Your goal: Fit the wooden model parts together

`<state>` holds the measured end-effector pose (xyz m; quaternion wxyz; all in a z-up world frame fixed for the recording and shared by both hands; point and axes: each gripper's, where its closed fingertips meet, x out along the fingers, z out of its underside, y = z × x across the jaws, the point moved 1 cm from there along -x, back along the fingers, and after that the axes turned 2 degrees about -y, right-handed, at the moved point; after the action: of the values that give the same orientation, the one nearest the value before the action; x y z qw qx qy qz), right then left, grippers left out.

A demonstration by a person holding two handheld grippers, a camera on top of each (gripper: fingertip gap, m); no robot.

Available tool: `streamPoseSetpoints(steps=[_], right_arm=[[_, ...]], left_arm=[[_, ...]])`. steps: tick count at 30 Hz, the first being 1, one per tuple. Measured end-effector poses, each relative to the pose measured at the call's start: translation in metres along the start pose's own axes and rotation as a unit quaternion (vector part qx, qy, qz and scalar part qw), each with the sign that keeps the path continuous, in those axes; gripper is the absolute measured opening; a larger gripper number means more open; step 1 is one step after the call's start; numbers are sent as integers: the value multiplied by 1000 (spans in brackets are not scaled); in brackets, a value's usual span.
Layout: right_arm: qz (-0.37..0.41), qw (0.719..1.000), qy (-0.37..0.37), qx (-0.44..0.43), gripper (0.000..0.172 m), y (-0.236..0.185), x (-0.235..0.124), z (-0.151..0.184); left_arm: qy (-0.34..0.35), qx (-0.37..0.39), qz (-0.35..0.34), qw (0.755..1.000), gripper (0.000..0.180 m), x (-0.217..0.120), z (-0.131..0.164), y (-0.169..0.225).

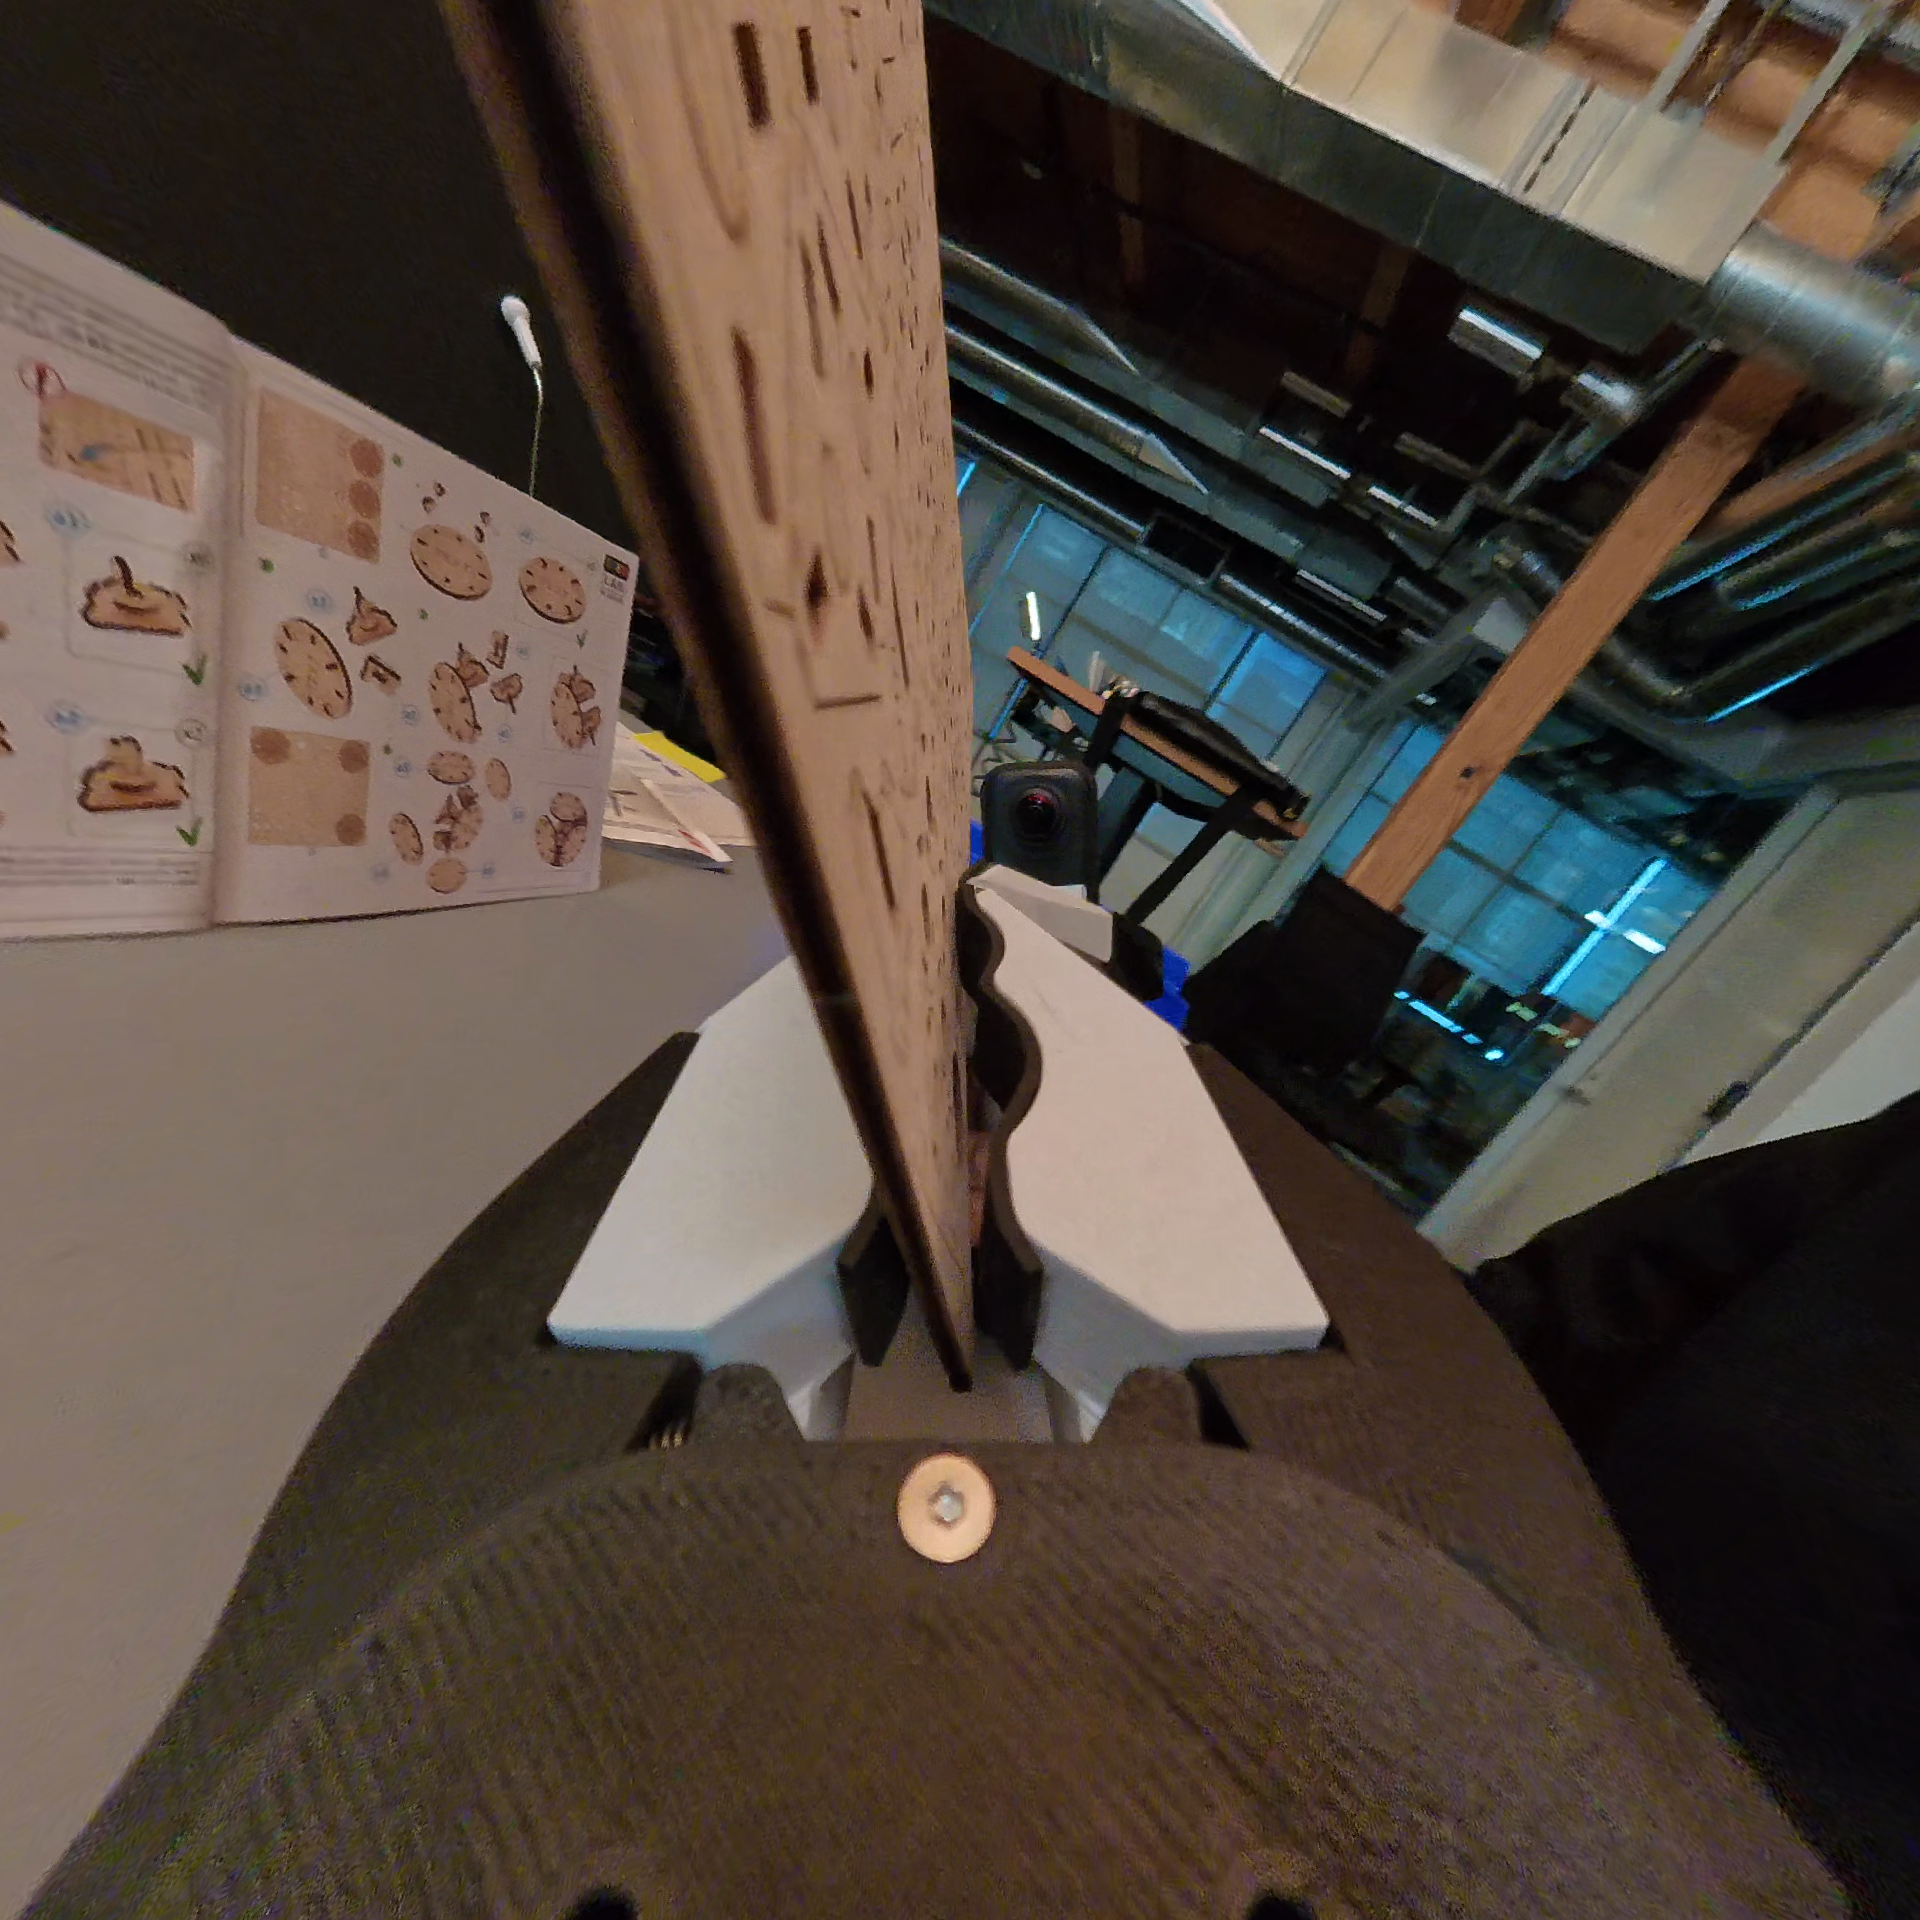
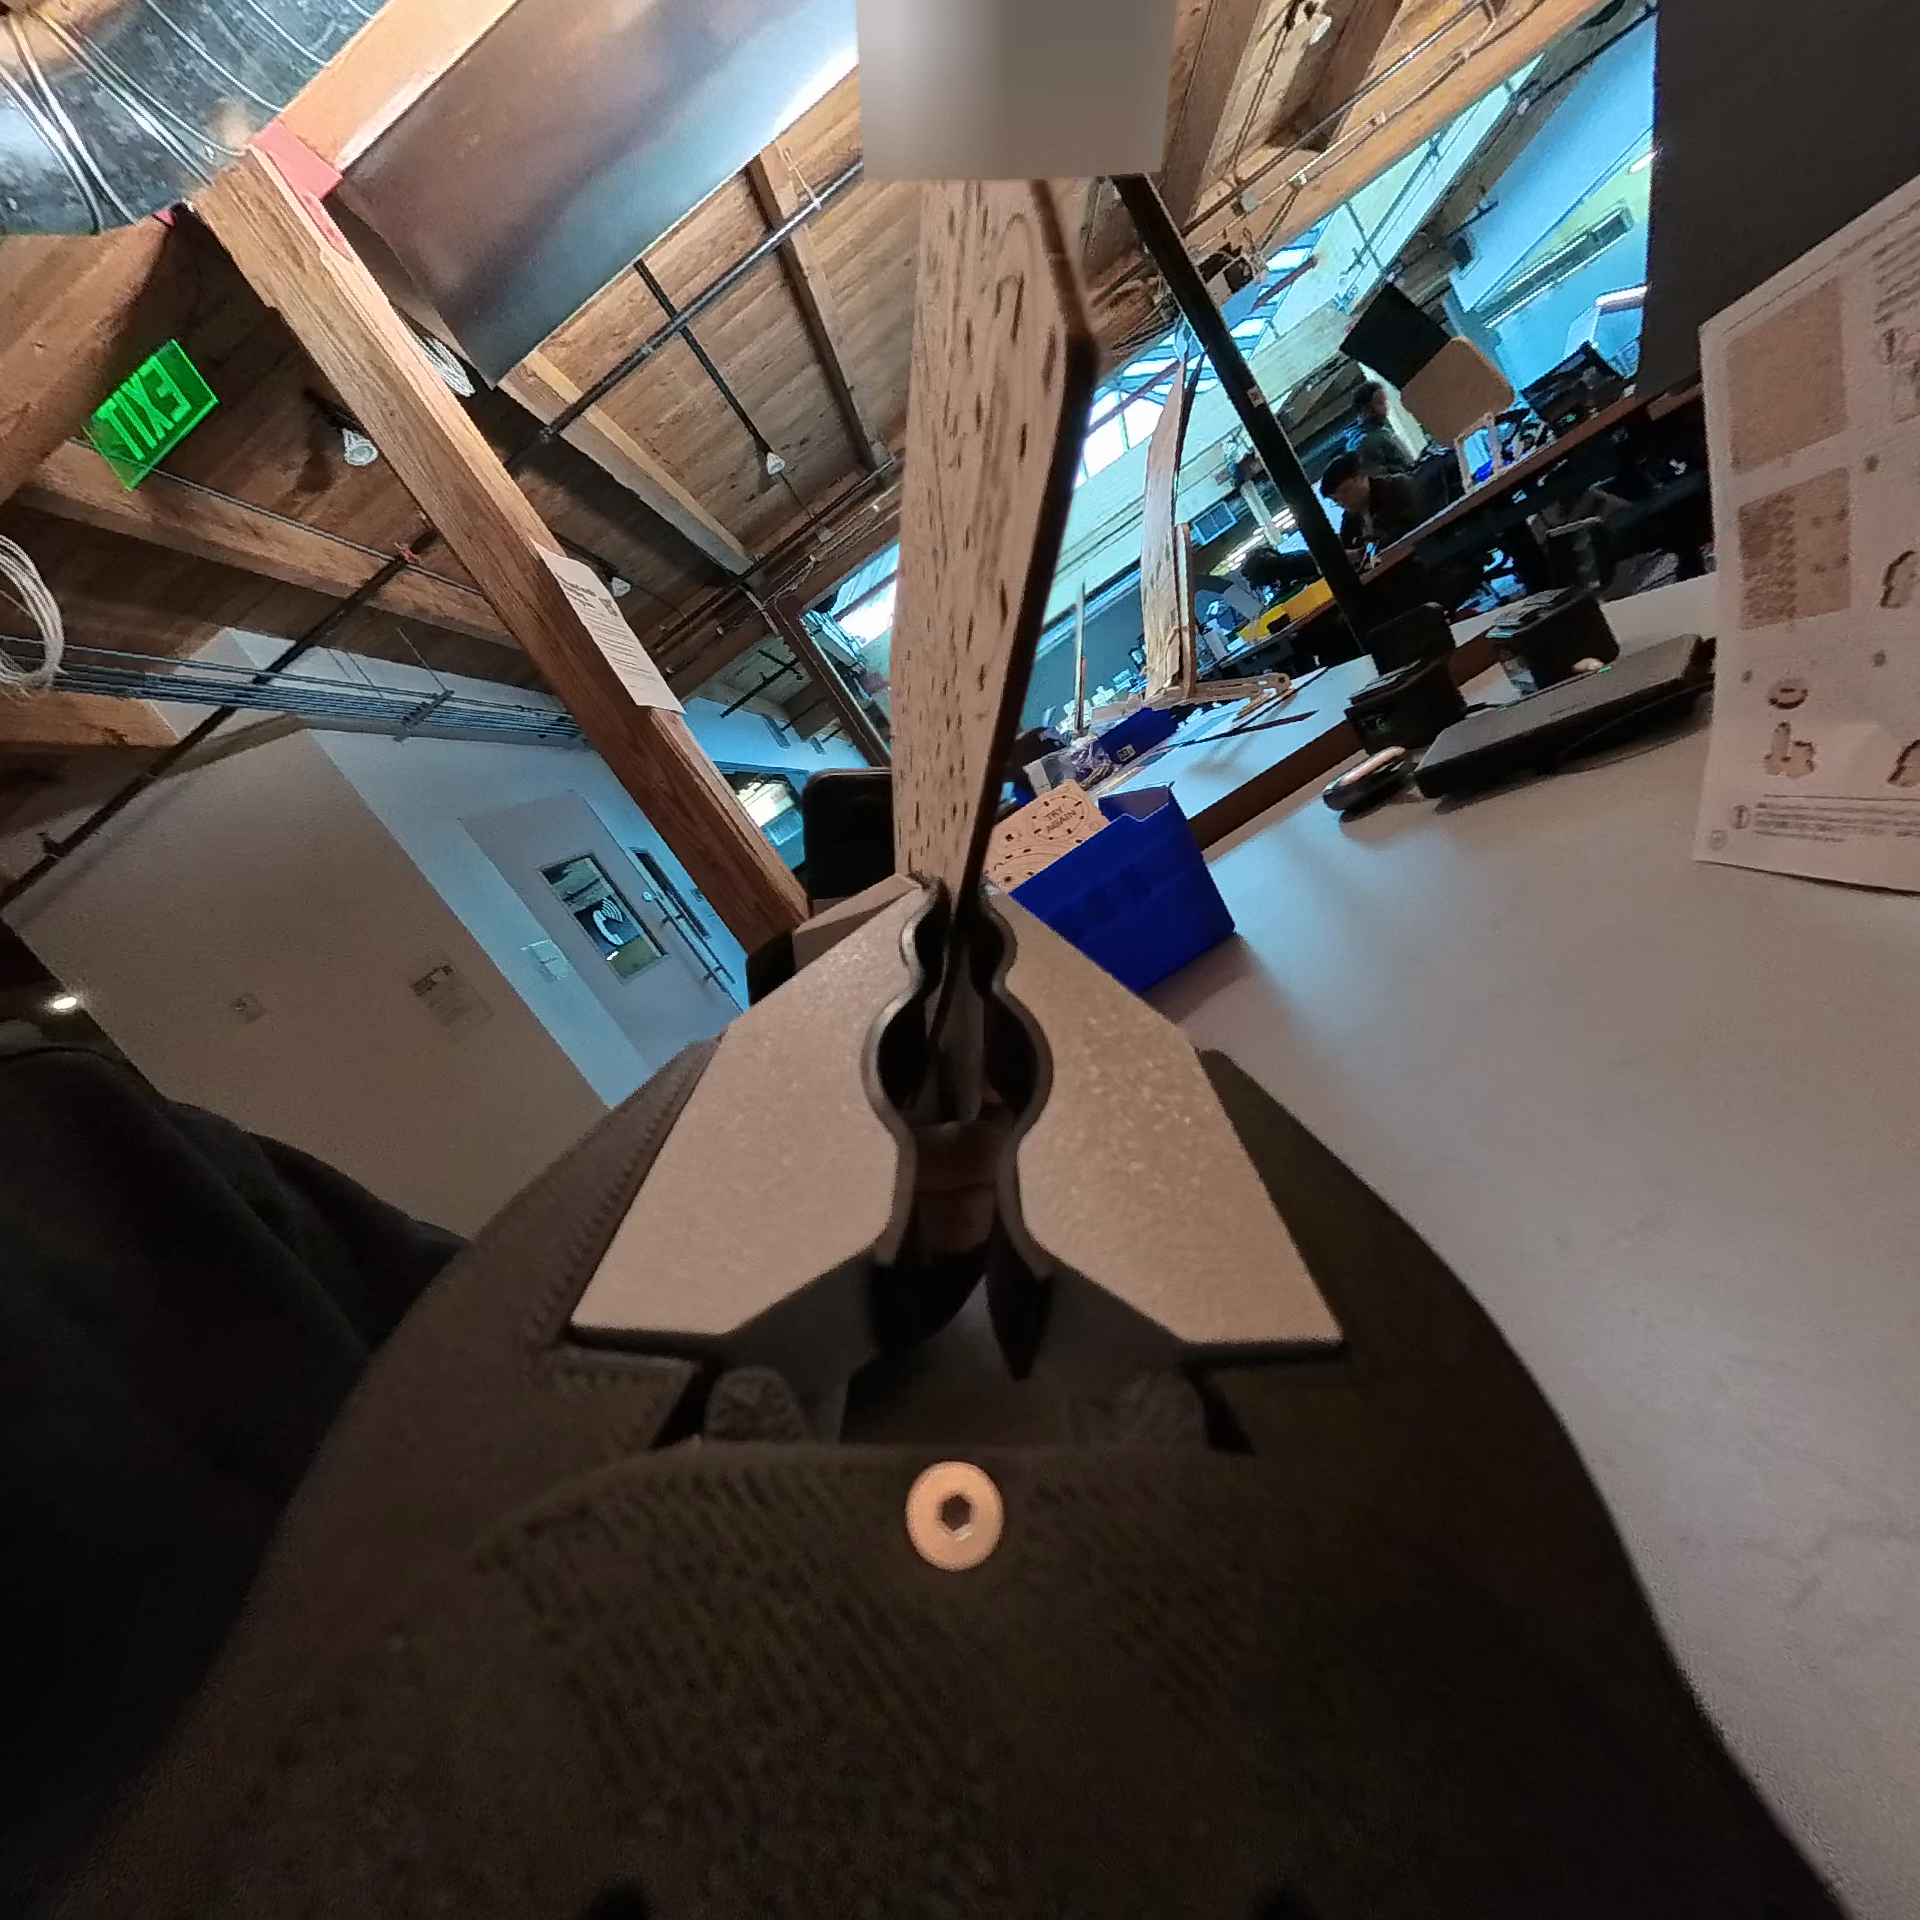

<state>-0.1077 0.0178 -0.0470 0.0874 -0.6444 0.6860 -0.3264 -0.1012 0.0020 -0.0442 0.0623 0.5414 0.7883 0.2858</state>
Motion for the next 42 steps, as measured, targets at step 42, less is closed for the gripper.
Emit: streamPoseSetpoints(steps=[42], right_arm=[[74,982,-66,-162,12,9,4,11]], left_arm=[[49,-229,139,962,1,-12,-11,-6]])
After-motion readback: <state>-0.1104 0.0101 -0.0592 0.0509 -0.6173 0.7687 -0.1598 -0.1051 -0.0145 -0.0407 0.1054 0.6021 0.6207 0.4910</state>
